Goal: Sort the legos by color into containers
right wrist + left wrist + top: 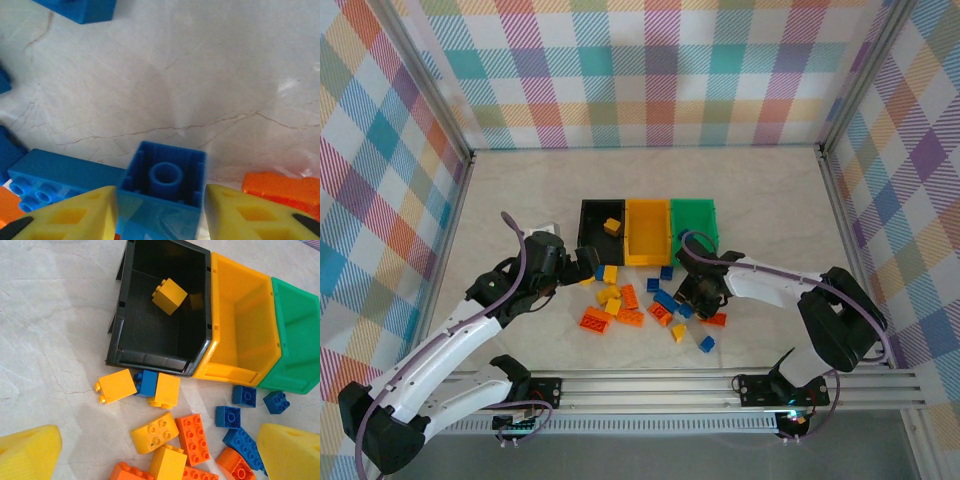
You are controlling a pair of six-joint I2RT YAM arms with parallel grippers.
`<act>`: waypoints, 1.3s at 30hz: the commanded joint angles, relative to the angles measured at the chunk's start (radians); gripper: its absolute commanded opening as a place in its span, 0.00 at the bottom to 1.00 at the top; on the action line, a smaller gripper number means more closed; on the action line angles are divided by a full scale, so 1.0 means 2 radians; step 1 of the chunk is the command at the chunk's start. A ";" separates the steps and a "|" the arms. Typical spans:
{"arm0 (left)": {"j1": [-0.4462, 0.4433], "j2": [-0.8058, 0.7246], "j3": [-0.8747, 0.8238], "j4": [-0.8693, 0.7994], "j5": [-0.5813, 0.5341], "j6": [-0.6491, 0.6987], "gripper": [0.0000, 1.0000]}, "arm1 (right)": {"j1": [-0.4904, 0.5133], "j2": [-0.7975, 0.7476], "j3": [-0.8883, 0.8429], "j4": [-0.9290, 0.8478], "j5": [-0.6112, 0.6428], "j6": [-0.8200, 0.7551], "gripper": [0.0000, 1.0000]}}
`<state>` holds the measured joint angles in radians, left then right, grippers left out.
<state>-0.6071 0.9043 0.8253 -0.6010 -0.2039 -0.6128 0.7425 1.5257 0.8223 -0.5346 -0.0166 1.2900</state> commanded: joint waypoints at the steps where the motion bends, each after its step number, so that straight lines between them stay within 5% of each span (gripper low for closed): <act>1: 0.000 0.001 0.005 -0.005 -0.009 -0.001 1.00 | -0.002 0.017 -0.005 -0.001 -0.007 -0.010 0.42; 9: -0.001 0.001 0.014 -0.011 -0.008 0.002 1.00 | -0.008 -0.042 0.018 -0.021 0.018 -0.056 0.24; 16: 0.000 -0.002 0.024 -0.020 -0.010 0.010 1.00 | -0.049 -0.095 0.109 -0.048 0.048 -0.203 0.23; 22: 0.000 -0.011 0.009 -0.013 -0.016 0.010 1.00 | -0.113 -0.019 0.192 -0.027 0.025 -0.300 0.24; 30: 0.000 -0.035 -0.026 -0.011 -0.008 -0.004 1.00 | -0.137 0.113 0.288 -0.019 0.044 -0.364 0.27; 33: 0.001 -0.024 -0.031 -0.016 -0.004 0.005 1.00 | -0.141 0.134 0.303 -0.017 0.045 -0.365 0.34; 35: 0.001 -0.017 -0.037 -0.010 0.004 0.012 1.00 | -0.141 0.138 0.309 -0.015 0.040 -0.365 0.51; 39: 0.001 0.011 -0.038 -0.006 0.016 0.022 1.00 | -0.140 0.115 0.298 0.002 0.031 -0.362 0.61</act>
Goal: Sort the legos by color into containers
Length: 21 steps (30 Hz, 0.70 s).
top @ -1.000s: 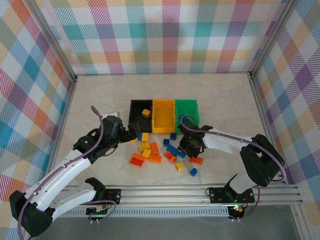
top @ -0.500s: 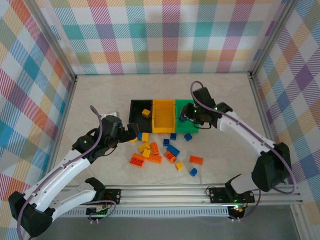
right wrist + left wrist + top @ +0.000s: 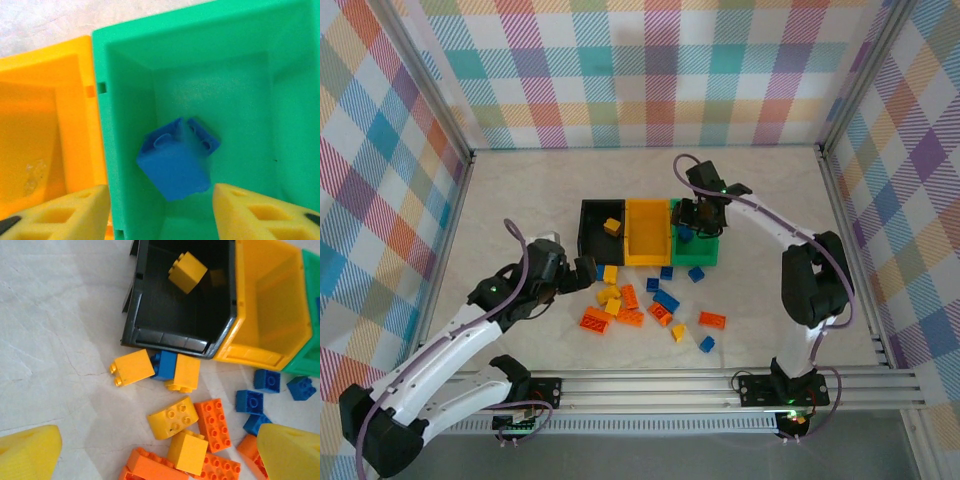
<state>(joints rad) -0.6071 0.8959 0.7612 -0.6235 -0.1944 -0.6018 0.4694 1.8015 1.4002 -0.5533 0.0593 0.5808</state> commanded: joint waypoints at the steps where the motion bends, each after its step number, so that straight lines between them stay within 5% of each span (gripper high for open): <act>1: 0.001 0.026 -0.004 0.007 0.013 0.019 1.00 | -0.004 -0.033 0.004 0.014 -0.009 -0.007 0.63; 5: 0.001 0.081 -0.010 0.033 0.016 0.029 0.97 | -0.004 -0.073 -0.028 0.031 -0.022 -0.001 0.68; 13: 0.036 0.192 -0.037 0.166 0.013 0.031 0.74 | -0.004 -0.130 -0.072 0.043 -0.036 0.009 0.68; 21: 0.063 0.250 -0.054 0.226 -0.004 0.027 0.67 | -0.004 -0.164 -0.090 0.043 -0.030 0.006 0.68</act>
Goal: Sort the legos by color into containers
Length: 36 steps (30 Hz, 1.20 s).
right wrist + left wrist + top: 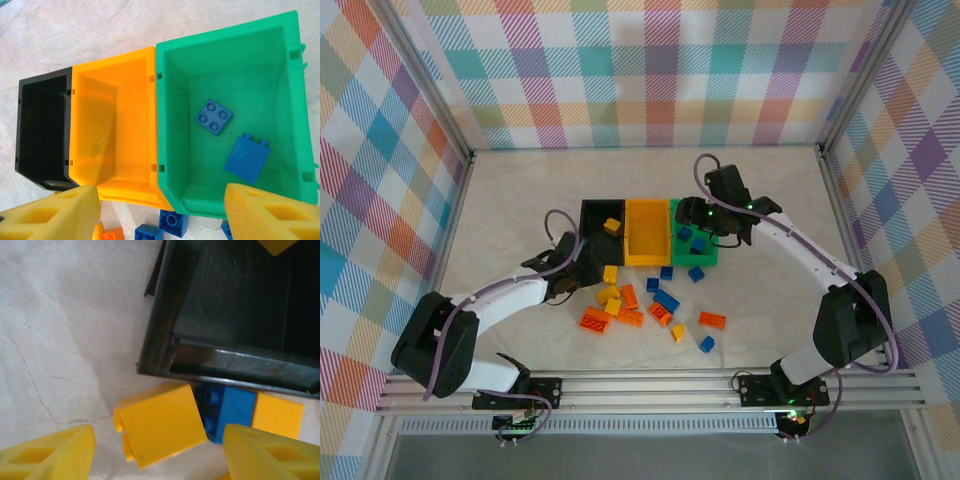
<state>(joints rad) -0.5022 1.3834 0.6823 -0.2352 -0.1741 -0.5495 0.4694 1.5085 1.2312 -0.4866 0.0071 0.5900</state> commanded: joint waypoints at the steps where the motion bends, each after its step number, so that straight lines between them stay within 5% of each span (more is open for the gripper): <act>1: 0.013 0.006 -0.019 0.031 -0.020 -0.003 0.65 | -0.004 -0.019 -0.007 0.009 -0.004 0.002 0.68; 10: 0.032 -0.068 -0.059 -0.046 -0.055 -0.034 0.49 | -0.004 -0.023 -0.010 0.018 -0.009 0.008 0.68; 13: 0.034 -0.126 -0.069 -0.054 -0.043 -0.030 0.58 | -0.004 -0.022 -0.014 0.022 -0.012 0.009 0.68; 17: 0.034 -0.105 -0.049 -0.029 -0.003 -0.013 0.77 | -0.004 -0.017 -0.017 0.027 -0.013 0.012 0.68; 24: 0.038 0.014 -0.026 0.031 -0.023 0.000 0.80 | -0.004 -0.025 -0.024 0.024 -0.010 0.013 0.68; 36: 0.043 0.037 -0.040 0.060 -0.033 0.011 0.48 | -0.004 -0.044 -0.046 0.034 -0.009 0.028 0.68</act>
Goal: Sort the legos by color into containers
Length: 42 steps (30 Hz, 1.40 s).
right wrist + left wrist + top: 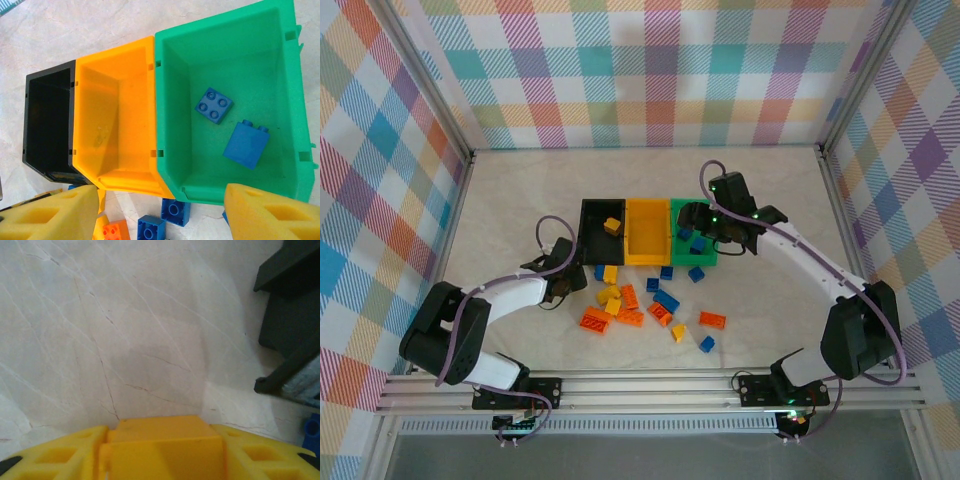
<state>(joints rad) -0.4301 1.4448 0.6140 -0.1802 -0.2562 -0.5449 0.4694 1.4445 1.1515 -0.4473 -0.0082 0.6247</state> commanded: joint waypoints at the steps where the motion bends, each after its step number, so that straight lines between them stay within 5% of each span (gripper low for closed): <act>1: 0.007 0.002 -0.007 0.030 0.008 0.009 0.44 | -0.004 -0.012 -0.008 0.014 -0.002 0.012 0.68; 11: -0.022 -0.161 0.054 -0.110 0.023 -0.002 0.36 | -0.003 -0.032 -0.038 0.022 -0.005 0.019 0.67; 26: -0.027 0.143 0.353 -0.128 0.038 0.033 0.37 | -0.004 -0.078 -0.096 0.000 -0.014 0.029 0.67; 33: -0.028 0.153 0.377 -0.132 0.044 0.024 0.74 | -0.004 -0.111 -0.121 -0.029 -0.020 0.035 0.68; 39: -0.056 0.085 0.391 -0.138 0.063 0.023 0.87 | -0.004 -0.129 -0.144 -0.083 -0.027 0.056 0.69; 40: -0.062 0.071 0.384 -0.135 0.071 0.022 1.00 | -0.003 -0.133 -0.152 -0.091 -0.031 0.060 0.69; 42: -0.077 0.037 0.359 -0.125 0.088 0.014 1.00 | -0.002 -0.139 -0.174 -0.102 -0.046 0.068 0.69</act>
<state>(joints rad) -0.5465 1.6398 1.3552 -0.4431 -0.1375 -0.5056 0.4694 1.1904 0.8497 -0.5617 -0.0551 0.7193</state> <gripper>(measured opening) 0.996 0.686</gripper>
